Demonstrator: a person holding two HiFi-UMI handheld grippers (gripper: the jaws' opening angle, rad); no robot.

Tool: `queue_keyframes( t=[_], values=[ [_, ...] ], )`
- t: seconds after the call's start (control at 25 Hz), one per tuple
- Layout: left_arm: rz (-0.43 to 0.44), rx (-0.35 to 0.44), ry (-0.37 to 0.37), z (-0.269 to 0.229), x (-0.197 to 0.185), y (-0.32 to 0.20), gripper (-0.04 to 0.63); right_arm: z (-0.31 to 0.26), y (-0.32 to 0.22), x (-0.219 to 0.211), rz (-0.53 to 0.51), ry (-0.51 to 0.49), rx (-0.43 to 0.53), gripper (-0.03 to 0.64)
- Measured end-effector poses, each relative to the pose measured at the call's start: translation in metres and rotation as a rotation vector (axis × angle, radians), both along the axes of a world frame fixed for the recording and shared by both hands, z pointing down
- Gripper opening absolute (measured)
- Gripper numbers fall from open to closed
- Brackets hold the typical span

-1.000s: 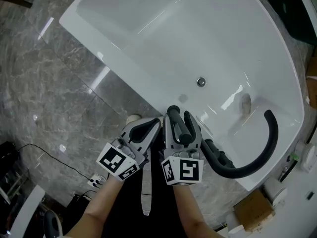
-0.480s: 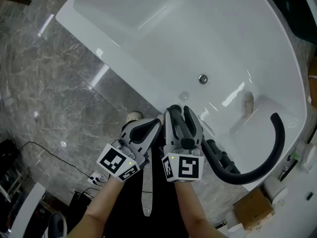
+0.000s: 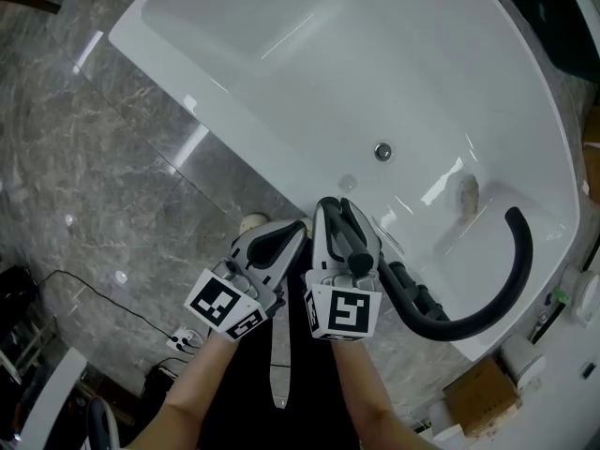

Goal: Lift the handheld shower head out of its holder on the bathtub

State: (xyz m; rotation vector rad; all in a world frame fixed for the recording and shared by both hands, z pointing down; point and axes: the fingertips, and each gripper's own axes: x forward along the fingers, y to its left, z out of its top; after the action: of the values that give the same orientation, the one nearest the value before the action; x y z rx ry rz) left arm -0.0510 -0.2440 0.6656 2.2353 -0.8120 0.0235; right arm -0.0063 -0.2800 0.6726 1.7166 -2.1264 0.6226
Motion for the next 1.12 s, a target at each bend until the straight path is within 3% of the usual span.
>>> queue_keyframes(
  t=[0.56,1.12],
  values=[
    [-0.019,0.024,-0.005,-0.009,-0.009,0.003,0.012,-0.007,0.008,0.005,0.007,0.01,-0.002,0.129],
    [-0.016,0.067,-0.001,-0.044,-0.018,0.017,0.012,-0.05,0.013,0.003,-0.004,0.05,0.045,0.127]
  ],
)
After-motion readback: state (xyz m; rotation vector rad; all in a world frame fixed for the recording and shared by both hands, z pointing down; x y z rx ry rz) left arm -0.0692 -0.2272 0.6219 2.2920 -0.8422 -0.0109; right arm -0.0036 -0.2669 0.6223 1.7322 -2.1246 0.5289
